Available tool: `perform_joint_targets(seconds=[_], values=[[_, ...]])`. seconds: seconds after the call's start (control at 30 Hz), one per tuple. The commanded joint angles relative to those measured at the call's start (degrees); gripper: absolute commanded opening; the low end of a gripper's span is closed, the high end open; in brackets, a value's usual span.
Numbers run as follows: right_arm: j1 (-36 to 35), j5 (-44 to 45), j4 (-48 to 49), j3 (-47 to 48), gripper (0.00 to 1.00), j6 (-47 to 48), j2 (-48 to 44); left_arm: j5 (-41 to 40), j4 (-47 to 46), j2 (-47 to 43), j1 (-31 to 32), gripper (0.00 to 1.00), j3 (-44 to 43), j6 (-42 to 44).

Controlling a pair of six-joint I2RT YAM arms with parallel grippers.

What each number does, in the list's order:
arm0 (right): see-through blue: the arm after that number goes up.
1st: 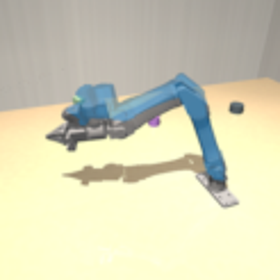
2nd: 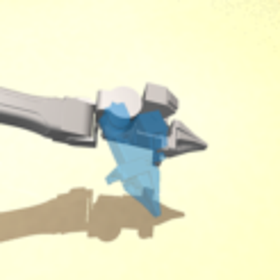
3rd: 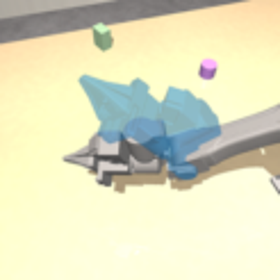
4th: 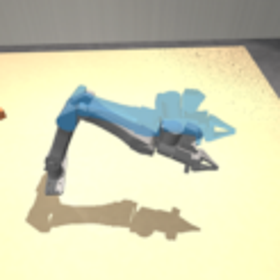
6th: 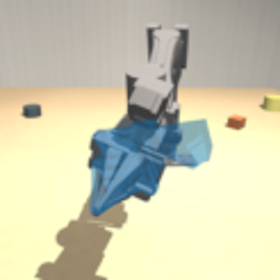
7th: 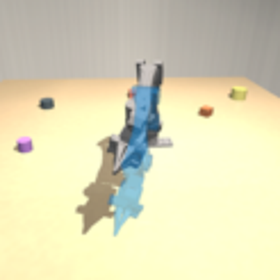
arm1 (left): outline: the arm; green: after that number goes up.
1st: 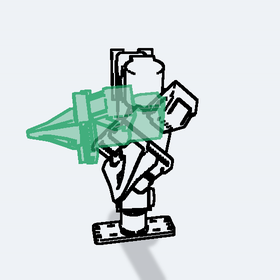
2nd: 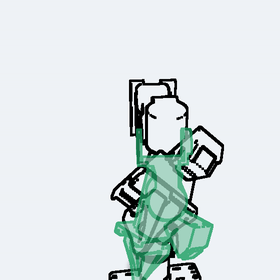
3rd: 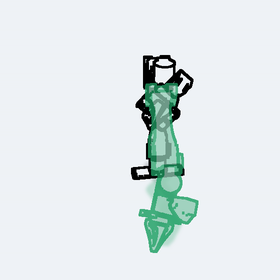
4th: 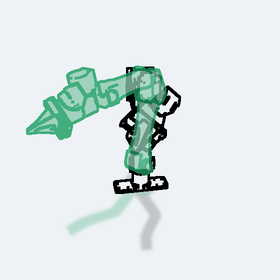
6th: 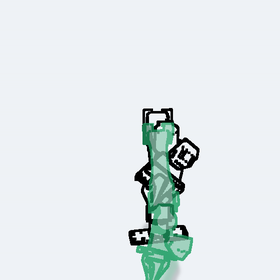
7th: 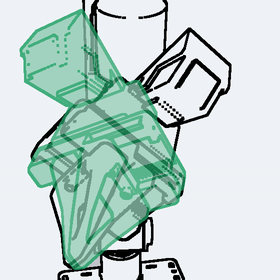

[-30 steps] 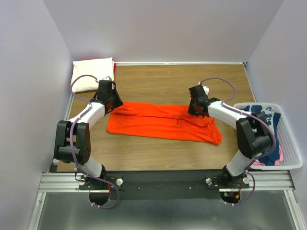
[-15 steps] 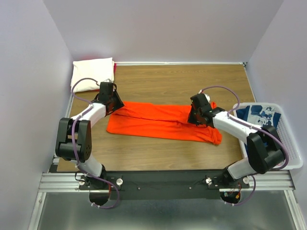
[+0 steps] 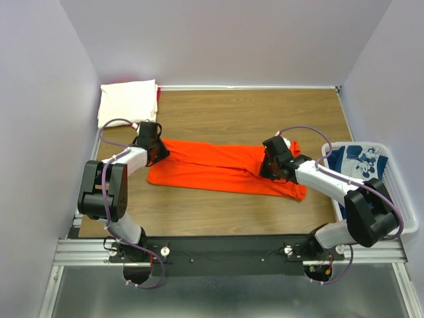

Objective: Fold and stack the t-shirts
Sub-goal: Fold the tshirt

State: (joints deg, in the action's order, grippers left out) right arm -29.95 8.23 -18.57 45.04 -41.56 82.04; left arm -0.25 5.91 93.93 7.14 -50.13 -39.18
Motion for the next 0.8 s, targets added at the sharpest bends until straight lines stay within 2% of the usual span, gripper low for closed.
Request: perform_joint_targets(seconds=[0.0,0.13,0.3,0.37,0.5,0.67,0.77], values=[[-0.5,-0.3,-0.4,-1.5,0.04,-1.2,-1.9,-4.5,-0.4,-0.1,-0.5,0.33,0.8,-1.4],[-0.5,-0.6,-0.4,-1.4,0.11,-0.7,-2.4,-4.1,-0.1,0.4,-1.0,0.33,-0.7,-1.3],[-0.5,0.9,-1.2,0.6,0.36,0.7,-5.3,-3.8,-0.2,-2.4,0.3,0.33,-4.0,2.3],[-0.5,3.6,-2.4,1.8,0.43,1.5,-6.5,-3.3,-0.1,-3.5,1.4,0.34,-6.2,5.1],[2.3,10.8,-7.9,7.2,0.46,4.7,-5.3,0.0,-0.1,-4.8,7.8,0.39,-11.2,10.1],[13.3,8.3,-8.2,10.4,0.46,8.0,-0.4,6.6,-1.3,-2.7,17.0,0.44,-15.8,16.6],[16.0,7.5,-8.1,12.6,0.45,9.6,2.1,10.3,-2.0,0.3,22.2,0.48,-18.3,18.1]])
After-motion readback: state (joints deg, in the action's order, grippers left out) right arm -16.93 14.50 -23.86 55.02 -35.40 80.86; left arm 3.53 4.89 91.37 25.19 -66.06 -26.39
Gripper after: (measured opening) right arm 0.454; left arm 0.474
